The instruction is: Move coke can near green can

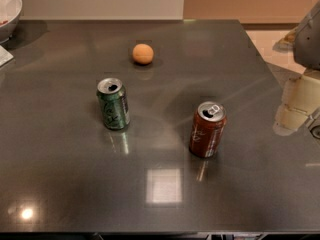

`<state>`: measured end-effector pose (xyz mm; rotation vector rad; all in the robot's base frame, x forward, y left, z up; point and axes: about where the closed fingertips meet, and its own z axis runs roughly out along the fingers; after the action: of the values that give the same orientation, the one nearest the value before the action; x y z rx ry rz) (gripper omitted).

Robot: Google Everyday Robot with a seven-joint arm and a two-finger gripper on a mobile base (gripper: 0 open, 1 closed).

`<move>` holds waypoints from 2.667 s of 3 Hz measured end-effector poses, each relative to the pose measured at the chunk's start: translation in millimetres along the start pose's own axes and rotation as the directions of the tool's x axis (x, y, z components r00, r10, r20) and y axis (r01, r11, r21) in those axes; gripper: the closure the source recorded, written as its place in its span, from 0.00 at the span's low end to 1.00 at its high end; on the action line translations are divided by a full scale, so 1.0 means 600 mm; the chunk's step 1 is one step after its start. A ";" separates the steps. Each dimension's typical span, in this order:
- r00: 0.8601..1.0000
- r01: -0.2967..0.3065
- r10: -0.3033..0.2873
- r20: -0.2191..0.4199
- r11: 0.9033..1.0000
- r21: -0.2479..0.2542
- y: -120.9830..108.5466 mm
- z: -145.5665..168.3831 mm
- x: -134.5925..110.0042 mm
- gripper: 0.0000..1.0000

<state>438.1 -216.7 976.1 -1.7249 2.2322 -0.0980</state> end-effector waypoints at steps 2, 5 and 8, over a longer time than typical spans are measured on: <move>1.000 0.008 -0.007 0.022 1.000 -0.027 0.001 0.014 -0.004 0.00; 0.971 0.083 -0.045 0.235 0.984 -0.155 0.041 0.098 -0.085 0.00; 0.935 0.153 -0.067 0.347 0.962 -0.227 0.095 0.149 -0.152 0.18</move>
Offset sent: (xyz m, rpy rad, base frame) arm 0.0046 0.0076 -0.0237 0.0561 0.0695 0.0440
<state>430.9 -102.0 896.2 -1.8305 1.9600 0.4425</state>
